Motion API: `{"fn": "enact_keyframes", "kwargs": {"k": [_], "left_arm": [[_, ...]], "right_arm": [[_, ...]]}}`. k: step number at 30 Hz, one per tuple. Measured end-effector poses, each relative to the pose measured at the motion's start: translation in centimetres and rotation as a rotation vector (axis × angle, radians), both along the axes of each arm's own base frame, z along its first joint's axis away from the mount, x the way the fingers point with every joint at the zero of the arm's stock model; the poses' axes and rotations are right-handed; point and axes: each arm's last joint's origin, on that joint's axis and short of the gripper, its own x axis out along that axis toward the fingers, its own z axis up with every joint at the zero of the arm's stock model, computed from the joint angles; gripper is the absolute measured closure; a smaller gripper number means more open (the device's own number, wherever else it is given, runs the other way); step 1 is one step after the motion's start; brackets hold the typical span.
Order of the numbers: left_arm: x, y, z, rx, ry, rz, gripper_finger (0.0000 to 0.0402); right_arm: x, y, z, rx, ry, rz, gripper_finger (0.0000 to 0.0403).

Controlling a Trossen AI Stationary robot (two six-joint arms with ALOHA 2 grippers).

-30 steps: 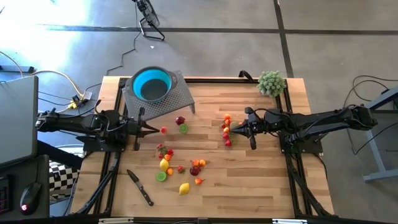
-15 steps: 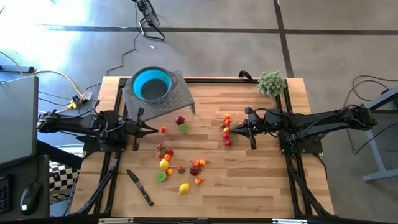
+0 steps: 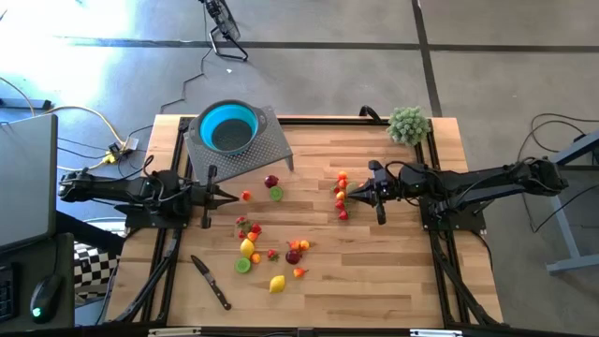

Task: Pick & Place Fruit
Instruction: Put the orange pear into the blue strainer bowl on the shelf

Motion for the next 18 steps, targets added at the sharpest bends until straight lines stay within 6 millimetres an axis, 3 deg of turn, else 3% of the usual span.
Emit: {"fn": "enact_keyframes", "kwargs": {"k": [18], "left_arm": [[-1.4, 0.1, 0.4, -0.012, -0.066, -0.001, 0.0401]], "right_arm": [[0.1, 0.0, 0.6, -0.003, -0.059, 0.003, 0.0401]]}}
